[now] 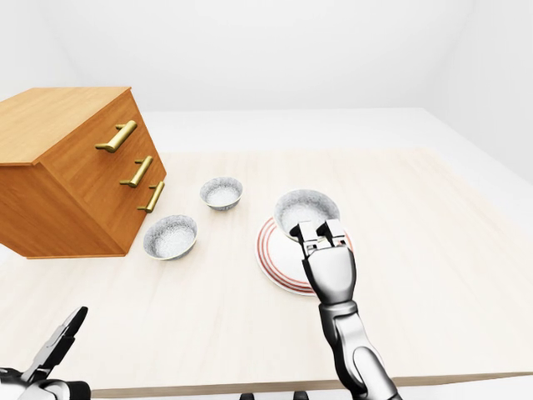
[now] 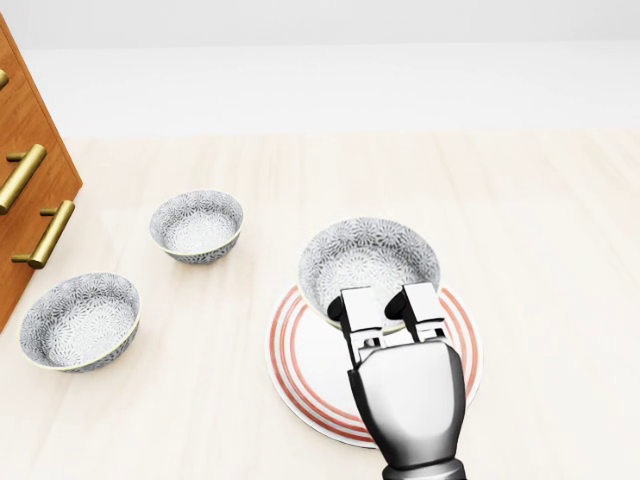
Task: Put the bowl at the front on the plate.
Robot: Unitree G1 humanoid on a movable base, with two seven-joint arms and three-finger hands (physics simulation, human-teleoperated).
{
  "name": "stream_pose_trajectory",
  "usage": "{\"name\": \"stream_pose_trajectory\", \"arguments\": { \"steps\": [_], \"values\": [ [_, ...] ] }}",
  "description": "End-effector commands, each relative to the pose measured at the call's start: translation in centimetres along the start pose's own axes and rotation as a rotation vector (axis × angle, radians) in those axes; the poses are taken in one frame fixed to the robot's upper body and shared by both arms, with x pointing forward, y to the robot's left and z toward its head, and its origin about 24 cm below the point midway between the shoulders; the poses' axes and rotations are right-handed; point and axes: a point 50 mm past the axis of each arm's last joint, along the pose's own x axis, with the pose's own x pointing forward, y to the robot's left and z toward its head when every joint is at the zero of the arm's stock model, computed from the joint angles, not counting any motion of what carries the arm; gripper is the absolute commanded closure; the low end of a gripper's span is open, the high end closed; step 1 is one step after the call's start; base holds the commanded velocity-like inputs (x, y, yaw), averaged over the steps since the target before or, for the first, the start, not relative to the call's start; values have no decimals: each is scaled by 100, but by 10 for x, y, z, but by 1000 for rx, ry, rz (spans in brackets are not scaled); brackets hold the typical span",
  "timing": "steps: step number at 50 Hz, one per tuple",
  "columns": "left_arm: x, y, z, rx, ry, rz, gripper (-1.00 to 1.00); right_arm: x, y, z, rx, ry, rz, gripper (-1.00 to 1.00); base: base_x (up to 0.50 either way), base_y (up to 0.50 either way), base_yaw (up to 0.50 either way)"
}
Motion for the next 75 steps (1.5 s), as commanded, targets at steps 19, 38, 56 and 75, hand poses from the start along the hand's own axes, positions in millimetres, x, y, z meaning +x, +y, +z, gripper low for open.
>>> {"name": "stream_pose_trajectory", "arguments": {
  "steps": [19, 38, 56, 75],
  "values": [
    [-1, 1, 1, -8, -4, 4, -100, -4, 10, 1, 40, -7, 43, 100, 0, 0, 0],
    [0, 1, 1, -8, -5, 4, -100, -6, 7, -1, 38, 5, 37, 100, 0, 0, 0],
    [-1, 1, -3, -4, -11, 1, -100, -20, 11, -12, 53, 81, 83, 100, 0, 0, 0],
    [0, -1, -1, -5, -16, -2, -100, -18, 24, -15, 73, 98, 131, 100, 0, 0, 0]
  ]
}}
